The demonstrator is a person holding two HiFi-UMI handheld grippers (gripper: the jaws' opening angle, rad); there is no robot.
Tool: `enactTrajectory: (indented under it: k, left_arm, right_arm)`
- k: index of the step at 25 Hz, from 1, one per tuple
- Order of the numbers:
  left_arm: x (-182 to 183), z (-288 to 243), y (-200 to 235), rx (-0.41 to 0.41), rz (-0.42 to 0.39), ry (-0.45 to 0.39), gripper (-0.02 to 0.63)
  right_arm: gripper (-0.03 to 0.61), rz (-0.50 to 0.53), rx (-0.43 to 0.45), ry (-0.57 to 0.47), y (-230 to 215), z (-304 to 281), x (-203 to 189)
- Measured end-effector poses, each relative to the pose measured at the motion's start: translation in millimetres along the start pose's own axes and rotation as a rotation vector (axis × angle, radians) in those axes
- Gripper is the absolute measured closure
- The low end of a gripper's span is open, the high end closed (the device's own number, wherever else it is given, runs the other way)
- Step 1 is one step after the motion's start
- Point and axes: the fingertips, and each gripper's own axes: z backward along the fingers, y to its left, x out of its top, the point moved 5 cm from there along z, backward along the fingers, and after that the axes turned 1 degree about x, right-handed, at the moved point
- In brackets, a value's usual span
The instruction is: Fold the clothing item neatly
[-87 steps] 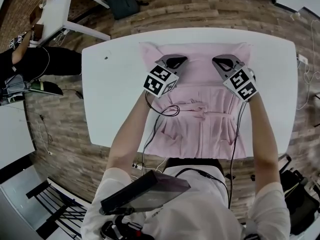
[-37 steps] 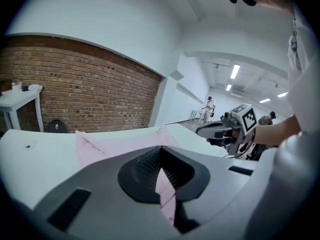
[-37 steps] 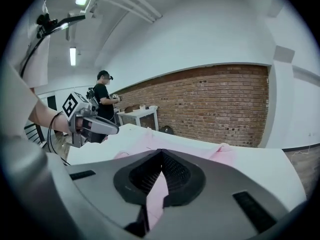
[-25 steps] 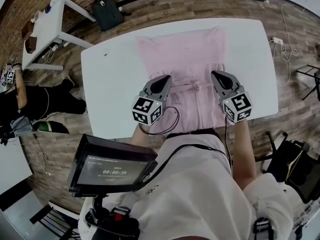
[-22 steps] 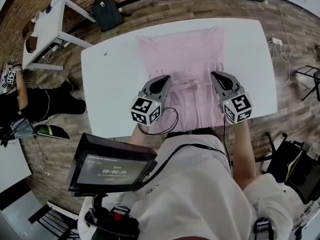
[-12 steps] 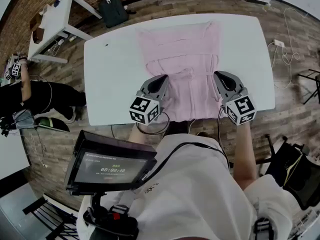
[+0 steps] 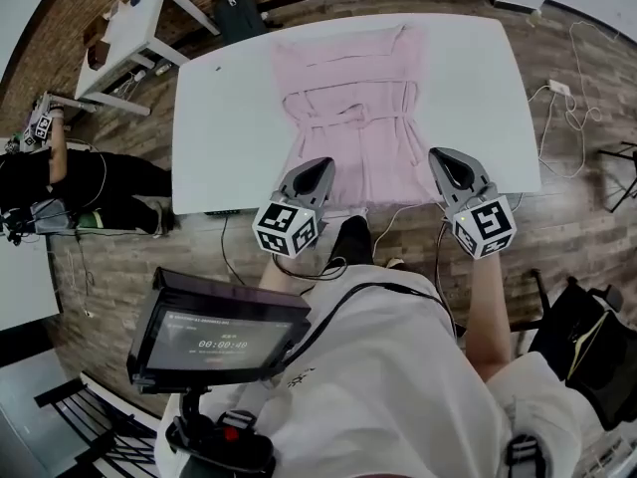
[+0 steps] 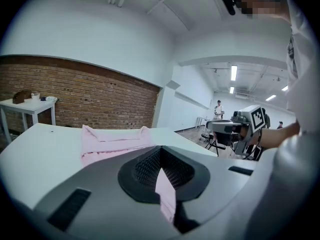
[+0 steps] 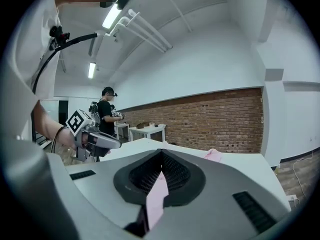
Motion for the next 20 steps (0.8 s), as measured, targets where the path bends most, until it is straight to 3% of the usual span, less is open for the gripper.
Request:
enactTrajectory:
  k: [10,14,20]
  left_arm:
    - [-38.0,74.4,-81.2,0.064,0.040,-0.028,0.612]
    - [-37.7,101.9,-96.2,0.089,0.088,-0.053,0.612]
    - [-35.6,133.8,-109.1,0.101,0.091,-0.074,0.612]
  right_arm:
    - [0.575,-0.014,0.059,-0.001,54.2,90.1,-29.1]
    - [0.575,-0.011,0.085,0.022,69.1,110.6,-31.2]
    - [0.575,-0.010,0.099,0.046,86.2,128.7,-29.9]
